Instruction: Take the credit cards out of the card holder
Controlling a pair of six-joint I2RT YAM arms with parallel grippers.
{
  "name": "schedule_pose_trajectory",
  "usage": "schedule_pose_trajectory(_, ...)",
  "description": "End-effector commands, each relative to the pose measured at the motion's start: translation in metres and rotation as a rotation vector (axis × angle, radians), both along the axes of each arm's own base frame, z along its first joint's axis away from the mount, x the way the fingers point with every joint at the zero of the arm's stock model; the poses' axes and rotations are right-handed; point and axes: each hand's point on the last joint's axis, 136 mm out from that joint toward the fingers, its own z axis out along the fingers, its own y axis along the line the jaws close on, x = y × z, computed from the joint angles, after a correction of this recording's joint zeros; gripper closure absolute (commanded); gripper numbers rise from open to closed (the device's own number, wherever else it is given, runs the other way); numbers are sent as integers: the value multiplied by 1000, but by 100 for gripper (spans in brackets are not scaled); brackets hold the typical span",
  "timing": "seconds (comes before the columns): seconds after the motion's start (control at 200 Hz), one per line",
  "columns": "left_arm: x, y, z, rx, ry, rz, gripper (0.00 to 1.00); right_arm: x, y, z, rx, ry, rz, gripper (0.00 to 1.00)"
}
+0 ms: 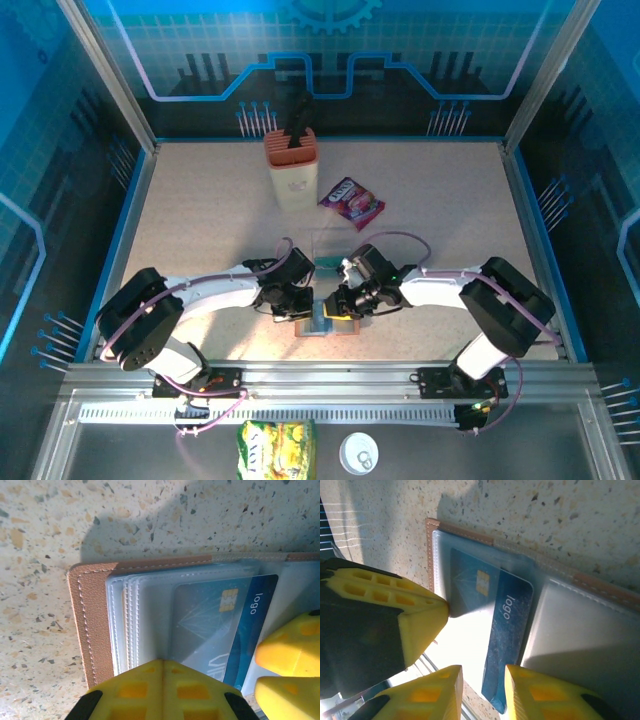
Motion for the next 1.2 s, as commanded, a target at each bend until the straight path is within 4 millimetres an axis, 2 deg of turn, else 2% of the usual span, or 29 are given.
schedule_pose_trajectory(0.0, -16, 17, -20, 81, 65, 1, 100, 2, -4, 7, 15, -10, -15, 72)
schedule_pose_trajectory(0.25, -17, 17, -19, 79, 65, -1, 100, -1, -8, -9, -13, 37, -18, 72)
schedule_pose_trajectory(0.665, -18, 17, -21, 79, 69, -1, 100, -3, -9, -16, -18, 51, -26, 73)
schedule_pose_trajectory(1.01, -19, 18, -21, 75, 71, 2, 100, -2, 4, -9, 96, 71, -44, 76)
schedule_pose_trajectory(1.196, -20, 19, -21, 80, 72, 0, 100, -1, 5, -7, 108, 72, -50, 80)
